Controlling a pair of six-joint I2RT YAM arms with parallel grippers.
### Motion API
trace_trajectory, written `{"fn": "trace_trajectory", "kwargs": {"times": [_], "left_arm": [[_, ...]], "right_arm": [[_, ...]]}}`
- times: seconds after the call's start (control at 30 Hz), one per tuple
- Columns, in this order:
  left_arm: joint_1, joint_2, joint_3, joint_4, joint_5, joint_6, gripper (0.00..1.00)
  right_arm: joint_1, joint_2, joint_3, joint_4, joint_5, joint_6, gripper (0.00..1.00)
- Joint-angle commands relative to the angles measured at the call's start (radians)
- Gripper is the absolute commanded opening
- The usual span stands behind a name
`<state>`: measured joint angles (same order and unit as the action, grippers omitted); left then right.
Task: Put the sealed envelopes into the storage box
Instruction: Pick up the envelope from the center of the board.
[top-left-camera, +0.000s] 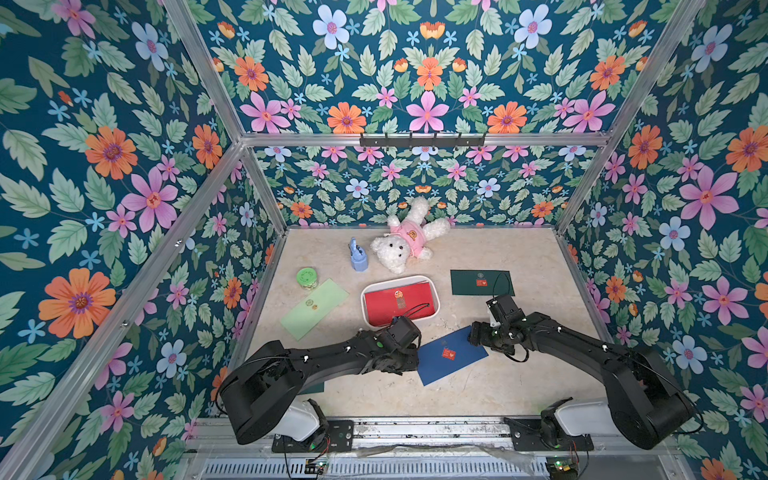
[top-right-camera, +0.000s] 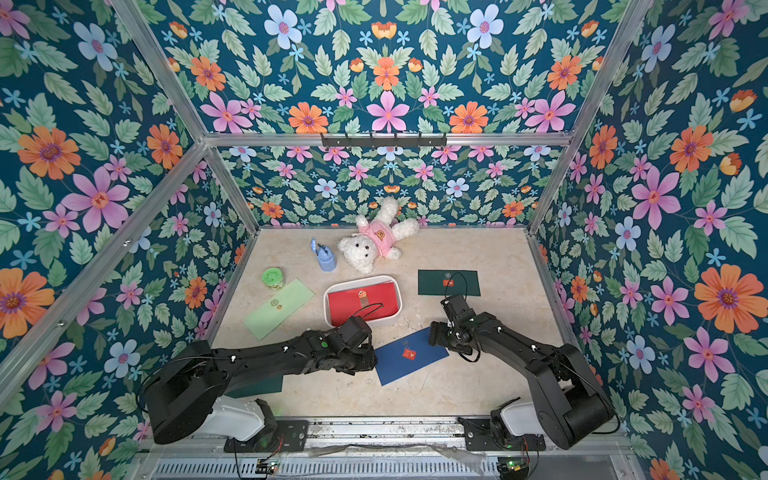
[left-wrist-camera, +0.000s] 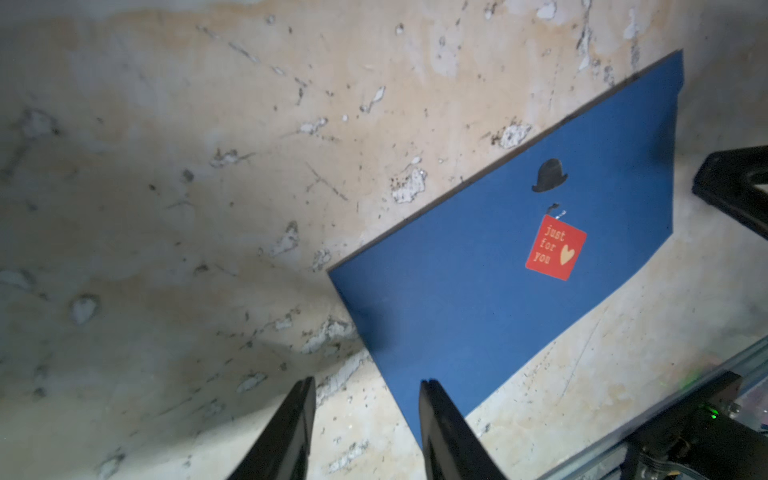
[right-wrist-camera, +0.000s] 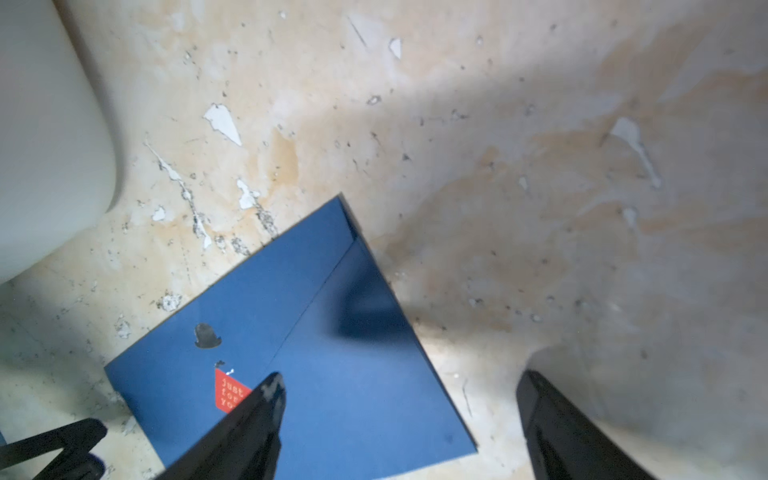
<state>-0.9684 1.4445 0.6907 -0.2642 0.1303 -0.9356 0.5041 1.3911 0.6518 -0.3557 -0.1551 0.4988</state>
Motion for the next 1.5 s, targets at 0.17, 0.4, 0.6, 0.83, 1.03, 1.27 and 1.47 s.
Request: {"fn": "trace_trajectory", "kwargs": {"times": [0.17,0.4,0.6,0.83,1.03,1.27,1.47], "left_arm": [[0.002,0.060,0.022,0.028,-0.013,0.017,0.48],[0.017,0.127,0.074,0.009,-0.037,0.073,0.48],[0.028,0.166,0.092,0.011,-0.028,0.104,0.48],[0.028,0.191,0.107,0.023,0.004,0.148,0.48],[0.028,0.205,0.125,0.035,0.027,0.175,0.48],[0.030,0.182,0.143,0.014,0.043,0.225,0.47],[0.055,0.169,0.257,-0.096,0.086,0.396,0.48]], "right_arm": [[0.071,0.017,-0.026,-0.034,-0.080,-0.015,0.90],[0.121,-0.027,-0.062,-0.039,-0.084,0.025,0.91],[0.141,-0.078,-0.092,-0.040,-0.096,0.050,0.93],[0.183,-0.088,-0.092,-0.029,-0.110,0.070,0.93],[0.236,-0.040,-0.081,-0.025,-0.090,0.089,0.94],[0.256,-0.044,-0.091,-0.078,-0.028,0.116,0.74],[0.256,-0.089,-0.109,-0.120,-0.003,0.116,0.65]]}}
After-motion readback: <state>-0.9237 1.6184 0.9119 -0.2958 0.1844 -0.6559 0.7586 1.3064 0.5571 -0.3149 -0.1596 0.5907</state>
